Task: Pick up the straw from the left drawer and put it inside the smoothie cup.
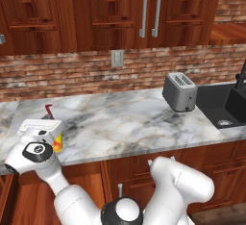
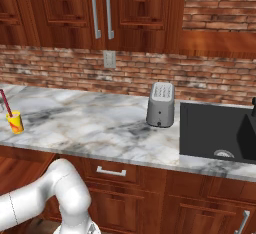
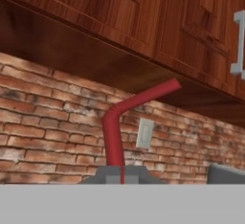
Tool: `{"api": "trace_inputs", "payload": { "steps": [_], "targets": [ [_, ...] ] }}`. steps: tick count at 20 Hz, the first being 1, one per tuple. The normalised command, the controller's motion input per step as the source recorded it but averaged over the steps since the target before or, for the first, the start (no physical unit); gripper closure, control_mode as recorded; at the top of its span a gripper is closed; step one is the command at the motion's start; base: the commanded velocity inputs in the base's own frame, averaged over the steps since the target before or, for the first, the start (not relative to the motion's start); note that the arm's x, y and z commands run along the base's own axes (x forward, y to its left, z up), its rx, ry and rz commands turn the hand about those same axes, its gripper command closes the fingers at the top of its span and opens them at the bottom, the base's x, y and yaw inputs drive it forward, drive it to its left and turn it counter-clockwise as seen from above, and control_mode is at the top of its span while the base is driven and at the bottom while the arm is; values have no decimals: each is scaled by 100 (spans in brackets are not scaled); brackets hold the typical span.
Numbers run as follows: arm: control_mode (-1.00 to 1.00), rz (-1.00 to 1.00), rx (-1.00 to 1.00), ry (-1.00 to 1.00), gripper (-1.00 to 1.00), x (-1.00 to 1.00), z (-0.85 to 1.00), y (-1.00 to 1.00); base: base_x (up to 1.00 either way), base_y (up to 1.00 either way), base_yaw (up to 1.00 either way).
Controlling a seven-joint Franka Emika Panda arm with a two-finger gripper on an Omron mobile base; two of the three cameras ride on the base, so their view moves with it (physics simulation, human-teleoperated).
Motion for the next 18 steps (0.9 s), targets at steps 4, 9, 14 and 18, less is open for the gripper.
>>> {"api": "trace_inputs", "payload": {
  "steps": [4,9,14,18],
  "targets": [
    [-100,0,0,0,100,5,-16,17,0,0,0],
    [-100,0,0,0,100,11,-6,14,0,0,0],
    [-100,1,0,0,100,16,0,7,0,0,0],
    [-100,2,0,0,100,11,-2,2,0,0,0]
  ]
}}
